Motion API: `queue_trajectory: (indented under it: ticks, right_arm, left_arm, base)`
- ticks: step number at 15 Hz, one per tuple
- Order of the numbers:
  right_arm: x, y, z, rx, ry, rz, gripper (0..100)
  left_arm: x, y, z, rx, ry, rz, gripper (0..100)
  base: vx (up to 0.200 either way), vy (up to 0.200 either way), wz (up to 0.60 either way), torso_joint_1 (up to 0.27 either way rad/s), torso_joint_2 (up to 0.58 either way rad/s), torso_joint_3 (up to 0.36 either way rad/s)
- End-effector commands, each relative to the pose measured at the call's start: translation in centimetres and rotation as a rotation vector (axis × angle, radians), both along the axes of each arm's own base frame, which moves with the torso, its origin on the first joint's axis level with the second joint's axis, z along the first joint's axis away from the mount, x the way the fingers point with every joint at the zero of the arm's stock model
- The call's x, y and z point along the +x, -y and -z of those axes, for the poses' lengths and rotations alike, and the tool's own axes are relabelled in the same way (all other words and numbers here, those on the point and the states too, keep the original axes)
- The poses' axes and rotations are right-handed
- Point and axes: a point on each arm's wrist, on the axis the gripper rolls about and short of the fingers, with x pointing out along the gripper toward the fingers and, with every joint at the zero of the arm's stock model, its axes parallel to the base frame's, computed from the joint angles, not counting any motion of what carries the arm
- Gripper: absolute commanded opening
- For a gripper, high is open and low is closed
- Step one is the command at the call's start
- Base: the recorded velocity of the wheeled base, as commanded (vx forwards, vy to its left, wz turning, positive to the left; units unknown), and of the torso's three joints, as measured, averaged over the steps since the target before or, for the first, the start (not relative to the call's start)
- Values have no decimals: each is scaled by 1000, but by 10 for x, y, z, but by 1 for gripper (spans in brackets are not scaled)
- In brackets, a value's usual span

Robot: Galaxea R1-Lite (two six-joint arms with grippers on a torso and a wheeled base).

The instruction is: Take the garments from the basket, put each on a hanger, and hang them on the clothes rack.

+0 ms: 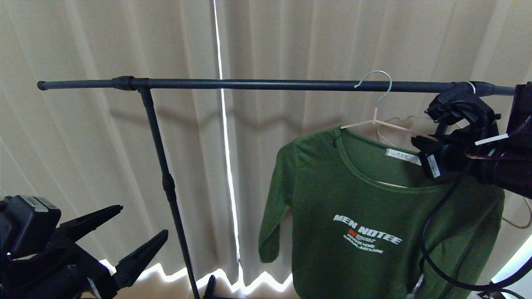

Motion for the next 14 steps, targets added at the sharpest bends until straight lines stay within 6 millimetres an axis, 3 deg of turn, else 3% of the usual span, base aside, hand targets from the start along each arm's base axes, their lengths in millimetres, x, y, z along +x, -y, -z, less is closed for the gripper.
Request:
queue_trajectory:
  ticks: [1, 7, 9, 14]
  right_arm:
    - [4, -1, -1, 0, 4, -1, 0]
    - [50, -12, -5, -18, -10, 46, 0]
    - [74, -15, 0, -32, -43, 70, 0]
    - [106, -9, 15, -51, -70, 143, 0]
  left_arm:
    - [0, 9, -2, -3, 4, 59, 100]
    - [4, 28, -6, -50, -28, 156, 100]
    - [4, 28, -5, -54, -35, 152, 100]
    - [4, 27, -4, -52, -41, 150, 100]
  base:
    - [0, 0, 0, 0, 0, 0]
    - [0, 0, 0, 0, 0, 0]
    - [0, 0, 0, 0, 0, 0]
    - [0, 0, 0, 0, 0, 0]
